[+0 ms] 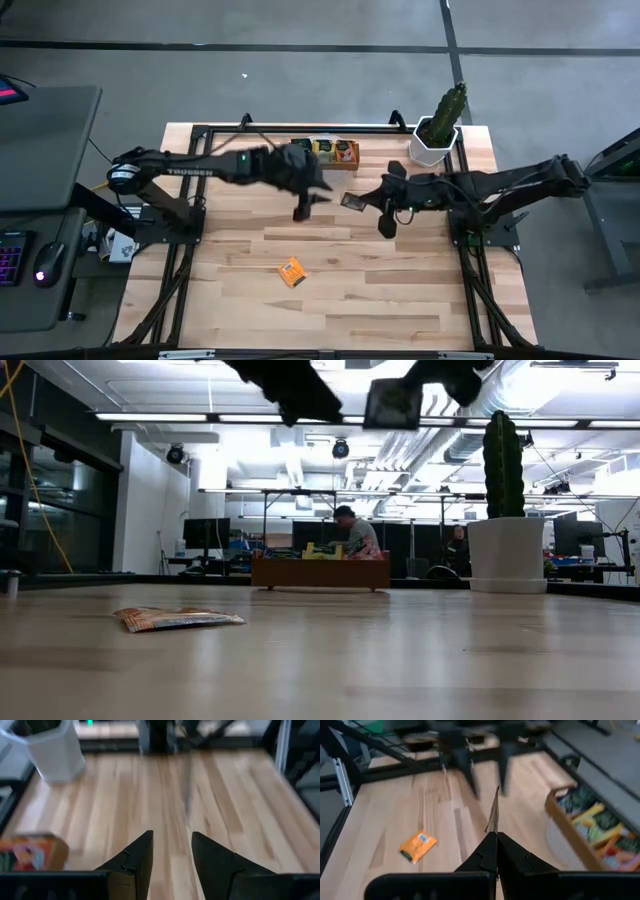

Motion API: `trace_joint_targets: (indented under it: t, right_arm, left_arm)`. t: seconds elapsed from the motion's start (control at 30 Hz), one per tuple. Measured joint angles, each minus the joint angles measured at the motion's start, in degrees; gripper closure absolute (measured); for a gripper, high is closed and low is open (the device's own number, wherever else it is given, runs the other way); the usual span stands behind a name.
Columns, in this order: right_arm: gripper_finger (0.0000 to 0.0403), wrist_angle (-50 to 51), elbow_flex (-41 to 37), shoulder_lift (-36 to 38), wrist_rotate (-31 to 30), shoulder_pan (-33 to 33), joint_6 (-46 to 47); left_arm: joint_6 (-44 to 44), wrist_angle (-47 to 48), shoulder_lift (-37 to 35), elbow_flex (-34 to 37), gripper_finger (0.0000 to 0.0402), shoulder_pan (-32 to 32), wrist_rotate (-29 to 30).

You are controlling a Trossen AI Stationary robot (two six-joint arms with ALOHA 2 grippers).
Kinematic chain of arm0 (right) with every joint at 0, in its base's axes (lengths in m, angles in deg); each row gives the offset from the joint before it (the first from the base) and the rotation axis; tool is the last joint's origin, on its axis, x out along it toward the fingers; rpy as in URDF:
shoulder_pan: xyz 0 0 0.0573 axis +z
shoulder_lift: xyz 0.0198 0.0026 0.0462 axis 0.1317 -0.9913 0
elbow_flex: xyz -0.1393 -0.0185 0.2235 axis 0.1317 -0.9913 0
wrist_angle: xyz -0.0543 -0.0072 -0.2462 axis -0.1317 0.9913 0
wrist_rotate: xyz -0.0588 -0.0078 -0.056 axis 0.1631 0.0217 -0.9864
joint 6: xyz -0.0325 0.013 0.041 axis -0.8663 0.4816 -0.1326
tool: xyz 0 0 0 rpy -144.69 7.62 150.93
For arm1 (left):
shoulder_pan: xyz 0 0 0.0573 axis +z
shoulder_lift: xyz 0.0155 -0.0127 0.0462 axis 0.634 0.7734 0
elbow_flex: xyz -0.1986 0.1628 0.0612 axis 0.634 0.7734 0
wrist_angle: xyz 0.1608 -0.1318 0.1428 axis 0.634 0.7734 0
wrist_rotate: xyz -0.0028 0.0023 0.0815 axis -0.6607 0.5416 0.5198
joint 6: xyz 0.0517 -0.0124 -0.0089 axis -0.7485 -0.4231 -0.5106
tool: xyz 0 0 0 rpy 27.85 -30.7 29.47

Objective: Pick & Place Tea
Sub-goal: Put the purple tea bag in the left compartment of the organizer

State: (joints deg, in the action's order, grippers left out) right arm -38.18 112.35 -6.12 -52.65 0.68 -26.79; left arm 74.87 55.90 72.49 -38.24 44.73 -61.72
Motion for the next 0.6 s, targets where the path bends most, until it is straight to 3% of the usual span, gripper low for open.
trace_joint_targets:
  t: [0.17,0.37,0.6]
  right_arm:
    - [0.0403,6.45,6.34,-1.57,-2.78,-1.32,-3.00]
    - [0.0403,8.55,10.17,-3.43,-1.55,-4.61,-5.51]
    - [0.0403,7.86,11.01,-5.60,1.13,-7.23,-6.71]
  left_arm:
    - [-0.50,-7.24,0.17,-0.02,0.0268,6.53,-9.20]
    - [-0.38,-13.80,0.17,-0.02,0.0268,9.65,-18.51]
    - [-0.04,-15.53,0.20,0.00,0.0268,9.60,-18.72]
